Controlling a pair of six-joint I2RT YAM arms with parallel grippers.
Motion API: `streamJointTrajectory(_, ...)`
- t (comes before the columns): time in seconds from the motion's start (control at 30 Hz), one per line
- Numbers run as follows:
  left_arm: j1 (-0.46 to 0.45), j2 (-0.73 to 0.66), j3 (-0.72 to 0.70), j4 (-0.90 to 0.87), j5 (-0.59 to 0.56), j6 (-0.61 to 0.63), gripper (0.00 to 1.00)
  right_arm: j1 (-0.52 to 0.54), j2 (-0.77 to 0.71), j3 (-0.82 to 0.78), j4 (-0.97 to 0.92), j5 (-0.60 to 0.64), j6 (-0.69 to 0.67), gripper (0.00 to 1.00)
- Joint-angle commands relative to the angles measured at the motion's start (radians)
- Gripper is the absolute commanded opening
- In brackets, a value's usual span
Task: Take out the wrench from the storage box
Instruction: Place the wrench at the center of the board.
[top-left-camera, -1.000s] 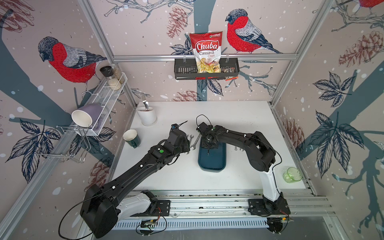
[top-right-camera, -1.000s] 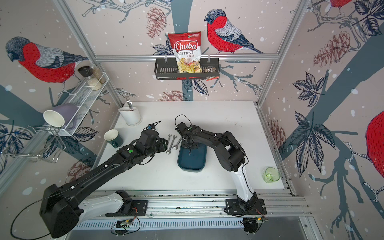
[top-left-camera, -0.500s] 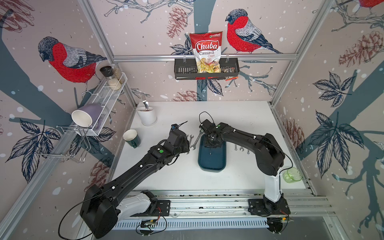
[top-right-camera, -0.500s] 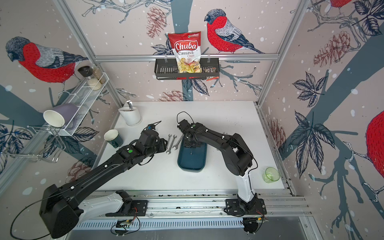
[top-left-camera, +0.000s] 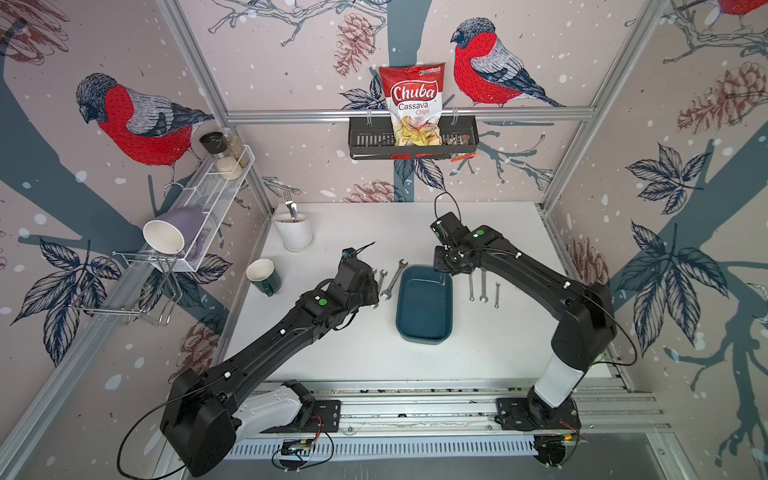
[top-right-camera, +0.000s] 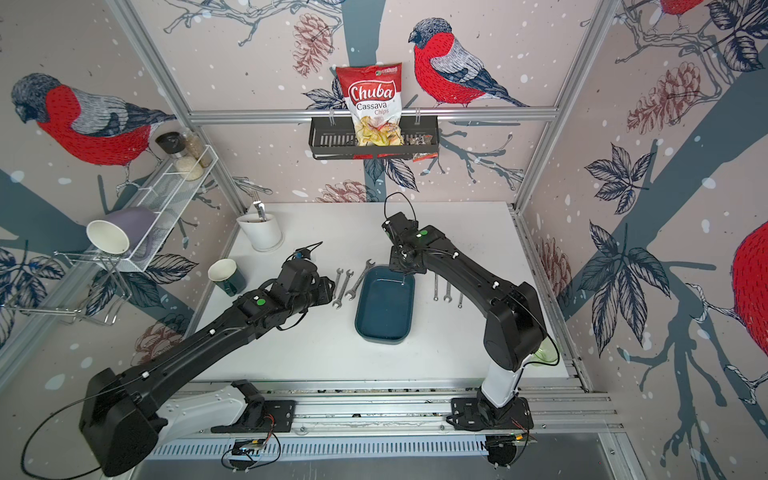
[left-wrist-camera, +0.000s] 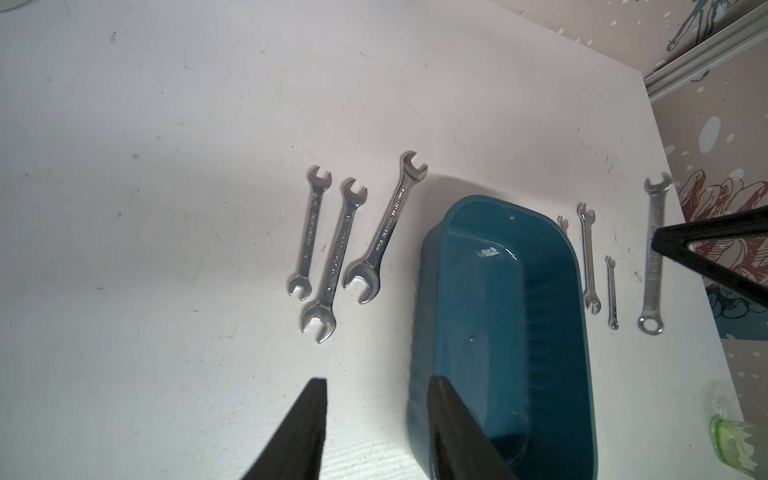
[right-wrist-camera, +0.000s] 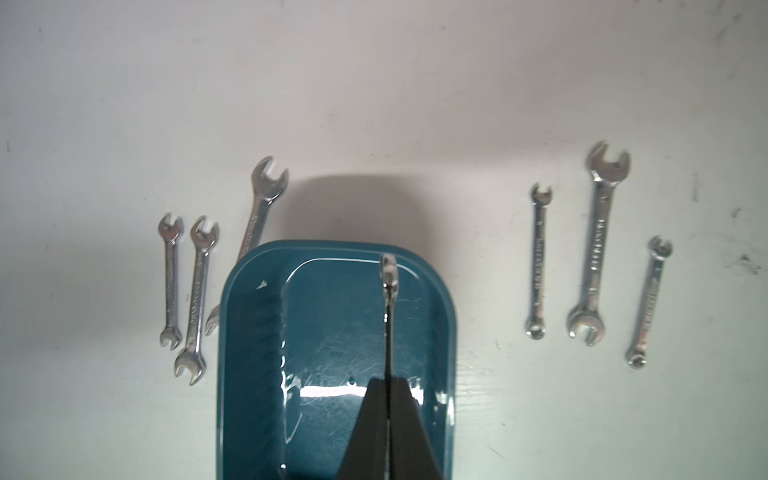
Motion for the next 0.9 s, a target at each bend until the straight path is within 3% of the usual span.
streamJointTrajectory(0.0,0.003,0.005,0.003,-0.002,-0.010,0.004,0.45,-0.060,-0.035,-0.043,0.000,0.018,-0.057,0.00)
streamJointTrajectory(0.33,0.003,0.021,0.011,-0.007,-0.002,0.000,0.44,-0.235,0.005,-0.200,0.183,-0.108,-0.198,0.00)
streamJointTrajectory(0.57,0.003,0.019,0.010,-0.019,-0.008,-0.002,0.44,-0.261,0.106,-0.244,0.311,-0.235,-0.242,0.00)
streamJointTrajectory(0.87,0.003,0.012,0.010,-0.027,-0.010,-0.006,0.44,-0.276,0.178,-0.266,0.375,-0.294,-0.252,0.00)
